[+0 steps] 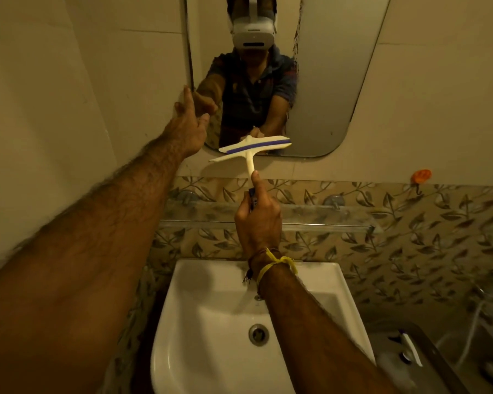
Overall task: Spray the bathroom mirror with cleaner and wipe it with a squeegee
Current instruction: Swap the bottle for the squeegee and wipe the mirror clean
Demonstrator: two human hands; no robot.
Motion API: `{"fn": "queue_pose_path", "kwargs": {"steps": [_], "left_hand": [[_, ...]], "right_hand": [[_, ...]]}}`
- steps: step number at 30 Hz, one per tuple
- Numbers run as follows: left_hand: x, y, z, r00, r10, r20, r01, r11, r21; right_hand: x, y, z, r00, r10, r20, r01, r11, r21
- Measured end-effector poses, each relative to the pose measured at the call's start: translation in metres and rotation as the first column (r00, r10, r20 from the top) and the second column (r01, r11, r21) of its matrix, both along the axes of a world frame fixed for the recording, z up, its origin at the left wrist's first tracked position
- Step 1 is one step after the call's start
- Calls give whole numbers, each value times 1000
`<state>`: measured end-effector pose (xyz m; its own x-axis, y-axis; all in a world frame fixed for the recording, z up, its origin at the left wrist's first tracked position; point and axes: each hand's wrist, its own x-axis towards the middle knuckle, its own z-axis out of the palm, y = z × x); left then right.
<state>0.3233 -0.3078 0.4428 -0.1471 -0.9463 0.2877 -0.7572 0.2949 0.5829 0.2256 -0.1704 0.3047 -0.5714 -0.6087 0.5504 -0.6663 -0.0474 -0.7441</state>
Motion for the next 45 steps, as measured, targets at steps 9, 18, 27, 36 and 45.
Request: {"fn": "queue_pose_path", "kwargs": {"steps": [9,18,27,36,45], "left_hand": [[3,9,14,998,-33,52,30,998,59],[-14,15,56,998,28,-61,-43,964,-264],[-10,-4,124,974,-21,-226,-64,930,-361],[-13,-29,134,997,55,-60,-69,958,-277],[-17,-31,135,995,96,0,-92,956,-277]], "right_hand": [[-5,15,-3,995,23,92,-28,998,53],[-19,15,47,997,53,61,-36,965,-261],[-47,7,114,992,124,36,-97,901,-424],[-64,-41,292,984,102,-143,-171,748,-641],[-59,-83,364,985,15,-172,-127,738,-662]]}}
